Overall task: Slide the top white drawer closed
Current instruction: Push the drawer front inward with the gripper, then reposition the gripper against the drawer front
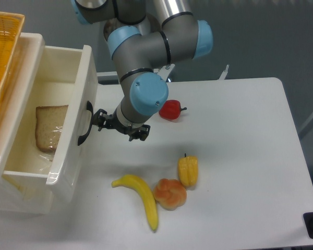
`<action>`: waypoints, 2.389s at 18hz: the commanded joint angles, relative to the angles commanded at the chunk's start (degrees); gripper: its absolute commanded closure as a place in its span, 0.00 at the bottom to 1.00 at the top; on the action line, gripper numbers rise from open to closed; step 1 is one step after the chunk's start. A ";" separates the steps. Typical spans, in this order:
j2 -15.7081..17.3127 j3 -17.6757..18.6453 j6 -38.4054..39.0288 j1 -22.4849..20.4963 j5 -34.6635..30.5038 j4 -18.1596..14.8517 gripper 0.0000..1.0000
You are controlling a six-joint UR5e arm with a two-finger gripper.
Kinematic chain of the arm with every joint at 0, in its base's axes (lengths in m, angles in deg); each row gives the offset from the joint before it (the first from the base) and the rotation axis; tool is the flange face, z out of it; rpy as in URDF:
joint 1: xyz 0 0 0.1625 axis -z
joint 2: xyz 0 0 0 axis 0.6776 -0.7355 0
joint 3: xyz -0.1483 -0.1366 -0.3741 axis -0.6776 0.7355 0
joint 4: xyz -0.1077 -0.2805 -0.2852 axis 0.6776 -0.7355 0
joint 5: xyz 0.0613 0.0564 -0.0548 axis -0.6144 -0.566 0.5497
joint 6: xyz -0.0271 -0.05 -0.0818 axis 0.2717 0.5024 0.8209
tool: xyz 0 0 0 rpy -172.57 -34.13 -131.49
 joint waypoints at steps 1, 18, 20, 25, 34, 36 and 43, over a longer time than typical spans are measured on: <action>0.00 0.00 0.09 0.09 0.00 -0.09 0.00; 0.53 -2.99 1.93 -0.96 0.88 -3.25 0.00; 0.53 -3.34 1.93 -1.84 0.71 -3.25 0.00; -0.17 -3.60 1.93 -2.46 0.62 -2.82 0.00; -1.41 -2.81 2.20 -1.76 0.62 -2.20 0.00; -1.76 -2.55 2.20 -1.67 0.62 -2.20 0.00; -2.99 -2.29 2.20 -0.70 0.53 -2.20 0.00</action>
